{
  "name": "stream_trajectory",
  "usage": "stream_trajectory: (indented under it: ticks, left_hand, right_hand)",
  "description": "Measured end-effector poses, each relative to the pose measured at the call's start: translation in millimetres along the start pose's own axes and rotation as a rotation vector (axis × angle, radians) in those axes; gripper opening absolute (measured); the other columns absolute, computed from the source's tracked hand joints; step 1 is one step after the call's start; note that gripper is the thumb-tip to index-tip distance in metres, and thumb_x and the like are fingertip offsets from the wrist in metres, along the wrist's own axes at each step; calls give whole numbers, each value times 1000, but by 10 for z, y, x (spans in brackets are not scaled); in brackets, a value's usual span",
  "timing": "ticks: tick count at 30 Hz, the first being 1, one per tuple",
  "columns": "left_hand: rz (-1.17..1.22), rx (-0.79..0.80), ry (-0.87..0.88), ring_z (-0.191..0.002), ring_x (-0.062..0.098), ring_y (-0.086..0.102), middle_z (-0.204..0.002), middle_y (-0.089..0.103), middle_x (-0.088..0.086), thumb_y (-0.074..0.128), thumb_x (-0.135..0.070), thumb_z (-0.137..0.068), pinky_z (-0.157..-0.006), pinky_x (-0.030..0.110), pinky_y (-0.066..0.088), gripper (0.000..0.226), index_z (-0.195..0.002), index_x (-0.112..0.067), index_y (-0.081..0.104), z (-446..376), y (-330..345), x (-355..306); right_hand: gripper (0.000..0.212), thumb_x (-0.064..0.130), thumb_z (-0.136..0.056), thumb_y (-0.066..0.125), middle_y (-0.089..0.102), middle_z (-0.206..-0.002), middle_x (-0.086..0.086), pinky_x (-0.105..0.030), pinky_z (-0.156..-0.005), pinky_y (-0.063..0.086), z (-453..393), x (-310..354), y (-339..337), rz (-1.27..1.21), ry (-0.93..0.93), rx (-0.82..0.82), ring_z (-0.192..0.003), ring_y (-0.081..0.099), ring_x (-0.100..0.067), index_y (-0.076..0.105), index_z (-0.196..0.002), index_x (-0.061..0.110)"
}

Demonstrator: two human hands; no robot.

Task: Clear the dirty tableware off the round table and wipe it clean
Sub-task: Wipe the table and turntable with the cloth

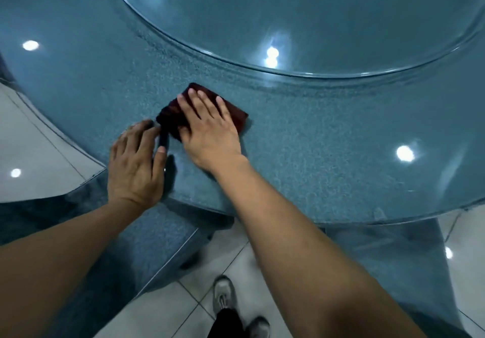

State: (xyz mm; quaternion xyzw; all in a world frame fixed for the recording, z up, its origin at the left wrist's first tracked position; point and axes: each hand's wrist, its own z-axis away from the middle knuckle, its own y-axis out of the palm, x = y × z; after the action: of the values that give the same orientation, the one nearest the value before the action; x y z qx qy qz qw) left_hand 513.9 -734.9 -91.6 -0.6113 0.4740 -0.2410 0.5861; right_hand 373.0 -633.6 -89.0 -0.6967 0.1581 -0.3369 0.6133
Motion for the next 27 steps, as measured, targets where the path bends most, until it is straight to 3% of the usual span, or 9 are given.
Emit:
stream_trajectory:
  ticks: [4,7,9,11,13,18,20,24,27]
  left_hand:
    - [10,-7,0,-133,37,43,-148,45,11,31,-38,-100,-112,52,31,50,-139,-14,50,8,-10,6]
    - [6,-13,-2,-131,37,44,-147,46,11,30,-39,-100,-111,51,31,50,-140,-15,50,15,15,16]
    - [0,-11,-4,-129,38,44,-148,45,11,30,-39,-100,-110,51,31,50,-140,-15,50,22,30,22]
    - [4,-4,-14,-131,39,43,-149,44,11,29,-40,-100,-111,51,30,51,-141,-16,49,21,29,27]
    - [5,4,-8,-133,39,41,-150,43,12,29,-40,-100,-113,51,28,52,-142,-16,47,16,22,29]
    - [24,-20,-10,-132,38,40,-150,44,12,34,-35,-98,-112,50,26,50,-141,-17,49,28,53,47]
    - [55,-22,-15,-133,38,42,-150,46,12,38,-31,-94,-111,50,28,50,-140,-18,51,20,59,70]
    - [51,7,-8,-135,38,40,-150,44,12,37,-32,-94,-113,53,28,49,-139,-19,49,34,42,66]
    - [51,42,-9,-136,40,37,-151,41,14,34,-34,-96,-113,55,26,49,-141,-18,46,27,11,56]
  right_hand:
    - [70,49,-93,22,23,-165,-6,-46,-124,6,451,-1160,-318,25,293,-106,-152,18,-22,26,-157,22]
    - [72,49,-92,23,23,-164,-11,-50,-123,12,1300,-2279,-685,63,605,-175,-151,20,-26,27,-157,18]
    - [74,49,-91,24,19,-165,-12,-52,-123,10,1812,-2634,-888,36,825,-178,-152,17,-27,24,-158,18]
    - [75,48,-91,23,18,-165,-12,-52,-123,9,1944,-2575,-889,43,953,-204,-153,15,-26,22,-159,18]
    - [73,46,-92,24,18,-165,-12,-51,-123,9,1743,-2162,-730,50,923,-214,-153,14,-25,21,-159,17]
    - [68,41,-96,36,18,-165,-7,-47,-124,4,958,-153,-26,63,398,-161,-153,12,-20,21,-159,19]
    - [68,39,-96,40,19,-166,-4,-46,-123,4,807,521,139,32,301,-128,-153,10,-18,23,-158,20]
    - [66,38,-95,41,23,-165,-1,-43,-124,6,868,540,108,2,278,-122,-153,14,-15,26,-158,23]
    - [66,42,-95,34,23,-164,-3,-45,-124,8,1290,-143,-113,22,487,-133,-152,17,-18,26,-158,24]
